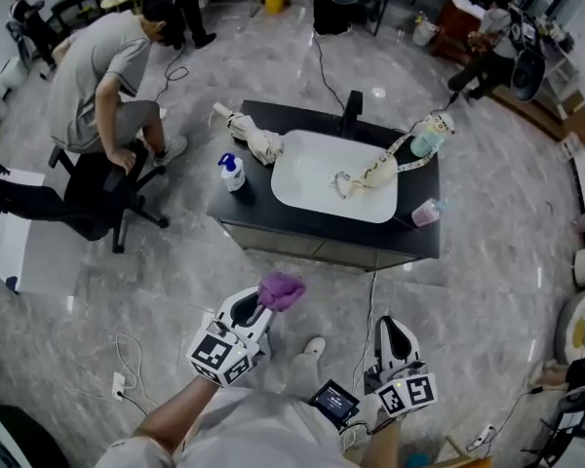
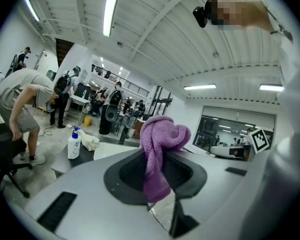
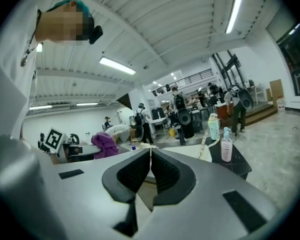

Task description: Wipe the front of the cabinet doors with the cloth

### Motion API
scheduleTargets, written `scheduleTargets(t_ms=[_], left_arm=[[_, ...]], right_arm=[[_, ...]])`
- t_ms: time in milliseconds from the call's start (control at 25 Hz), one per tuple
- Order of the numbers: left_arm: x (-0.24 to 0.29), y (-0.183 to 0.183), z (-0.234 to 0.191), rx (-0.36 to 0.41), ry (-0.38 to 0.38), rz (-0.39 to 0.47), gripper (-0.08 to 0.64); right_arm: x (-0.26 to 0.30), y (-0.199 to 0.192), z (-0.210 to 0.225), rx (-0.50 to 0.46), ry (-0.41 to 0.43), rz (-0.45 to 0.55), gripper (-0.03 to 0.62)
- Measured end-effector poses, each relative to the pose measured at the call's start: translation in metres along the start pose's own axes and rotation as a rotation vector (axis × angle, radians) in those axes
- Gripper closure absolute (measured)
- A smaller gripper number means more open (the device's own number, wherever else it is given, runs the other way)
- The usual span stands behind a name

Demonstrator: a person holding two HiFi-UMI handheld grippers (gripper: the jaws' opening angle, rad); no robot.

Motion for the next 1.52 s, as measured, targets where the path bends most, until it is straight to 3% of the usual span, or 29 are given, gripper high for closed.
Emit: scheduleTargets(t_ms=[160, 320, 560, 760, 920, 1120, 1320, 1520], left_arm=[[0.023, -0.038, 0.010, -0.042, 0.099, -0.014, 0.480], [0.064, -0.075, 0.008, -0.059, 0.132, -0.001, 0.480], [0.110, -0.127, -0.016, -0.058, 0.186, 0.007, 0.479], [0.147, -0.179, -0.046, -0.069, 0.200, -0.008, 0.480], [0.178, -0.218, -0.074, -0.061, 0.190, -0.028, 0.480], [0.208, -0.263, -0.115, -0.093, 0.235, -0.044, 0.479], [0.243, -0.291, -0.143, -0.099, 0.236, -0.013, 0.480], [0.259, -0.312, -0.163, -0.131, 0.230, -0.044, 0.480]], right_arm=[[0.025, -0.033, 0.044, -0.008, 0.111, -0.045, 0.563], [0.054, -0.067, 0.089, -0.021, 0.173, -0.066, 0.563], [0.086, -0.123, 0.120, 0.028, 0.222, -0.082, 0.563], [0.106, -0.175, 0.137, 0.068, 0.209, -0.107, 0.563], [0.124, -0.211, 0.143, 0.103, 0.200, -0.107, 0.563], [0.138, -0.257, 0.136, 0.136, 0.194, -0.139, 0.563], [0.154, -0.301, 0.126, 0.150, 0.186, -0.179, 0.563], [0.163, -0.321, 0.103, 0.166, 0.186, -0.216, 0.563]])
Point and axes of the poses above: the fingertips, and each gripper's own axes: x forward along the fingers, z to its right, y out of its top, the point moved 9 cm from there along -x, backward along the fingers, and after that the axes turned 8 degrees about -x, right-handed, at the moved point
